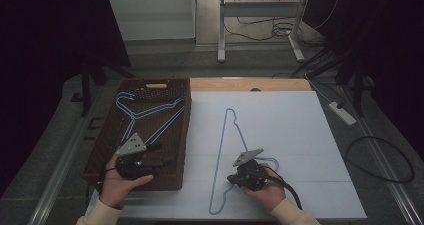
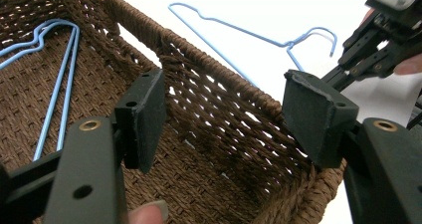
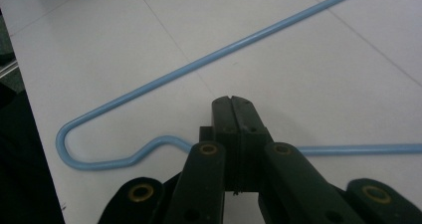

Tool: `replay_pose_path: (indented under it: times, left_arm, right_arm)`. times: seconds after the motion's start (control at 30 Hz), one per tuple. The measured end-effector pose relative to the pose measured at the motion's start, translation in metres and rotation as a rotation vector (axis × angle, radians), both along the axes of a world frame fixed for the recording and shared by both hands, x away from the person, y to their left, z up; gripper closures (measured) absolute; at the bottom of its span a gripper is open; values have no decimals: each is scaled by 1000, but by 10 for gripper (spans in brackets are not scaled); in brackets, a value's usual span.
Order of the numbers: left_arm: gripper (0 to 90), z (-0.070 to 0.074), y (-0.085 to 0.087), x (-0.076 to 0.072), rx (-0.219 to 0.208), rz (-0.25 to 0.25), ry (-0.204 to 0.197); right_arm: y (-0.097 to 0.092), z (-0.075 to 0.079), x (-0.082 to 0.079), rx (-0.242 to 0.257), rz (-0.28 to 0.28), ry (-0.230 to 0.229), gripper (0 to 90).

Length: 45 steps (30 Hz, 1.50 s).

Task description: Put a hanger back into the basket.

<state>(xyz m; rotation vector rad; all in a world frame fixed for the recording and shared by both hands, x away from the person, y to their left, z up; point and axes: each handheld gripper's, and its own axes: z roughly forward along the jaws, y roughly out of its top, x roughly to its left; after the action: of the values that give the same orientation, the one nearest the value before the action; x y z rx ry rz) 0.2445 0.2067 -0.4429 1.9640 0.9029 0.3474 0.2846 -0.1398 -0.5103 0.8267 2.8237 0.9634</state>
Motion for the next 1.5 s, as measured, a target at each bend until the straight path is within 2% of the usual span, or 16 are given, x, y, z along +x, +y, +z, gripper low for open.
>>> replay_pose_path:
  times: [0.17, 0.23, 0.53, 0.93, 1.1, 1.13, 1.17, 1.2, 1.27, 1.3, 1.33, 1.37, 1.43, 1.5]
  left_arm:
    - [349, 0, 0, 0, 2, -1, 0]
    - [348, 0, 0, 0, 2, 0, 0]
    - [349, 1, 1, 0, 0, 3, -3]
    - [348, 1, 1, 0, -1, 1, -3]
    - [349, 1, 0, 0, 3, 0, 0]
    - [349, 1, 0, 0, 3, -1, 0]
    - [349, 1, 0, 0, 3, -1, 1]
    - [349, 0, 0, 0, 4, 0, 1]
    - [349, 0, 0, 0, 4, -1, 1]
    - [349, 0, 0, 0, 2, 0, 2]
    - [349, 0, 0, 1, 3, 1, 1]
    - [349, 0, 1, 1, 3, 2, 3]
    - [349, -1, 0, 1, 5, 2, 5]
    - [349, -1, 0, 2, 7, 1, 6]
  right_arm:
    - [4, -2, -3, -10, 24, 11, 899]
    - [5, -3, -4, -34, 32, 15, 900]
    - [-2, -2, -2, -71, 28, 43, 900]
    - [-53, 6, 11, -143, -72, 43, 900]
    - [-72, 12, 19, -170, -138, 19, 900]
    - [-77, 12, 22, -239, -168, -22, 900]
    - [-83, 10, 25, -265, -193, -29, 900]
    - [-88, 10, 27, -227, -201, -6, 900]
    - [-95, 13, 28, -230, -239, -29, 900]
    - [-97, 18, 26, -196, -239, -25, 900]
    - [-97, 23, 24, -151, -230, -16, 900]
    - [-96, 26, 20, -134, -221, -18, 900]
    - [-90, 28, 13, -120, -180, 1, 900]
    - [-84, 24, 7, -133, -155, 14, 900]
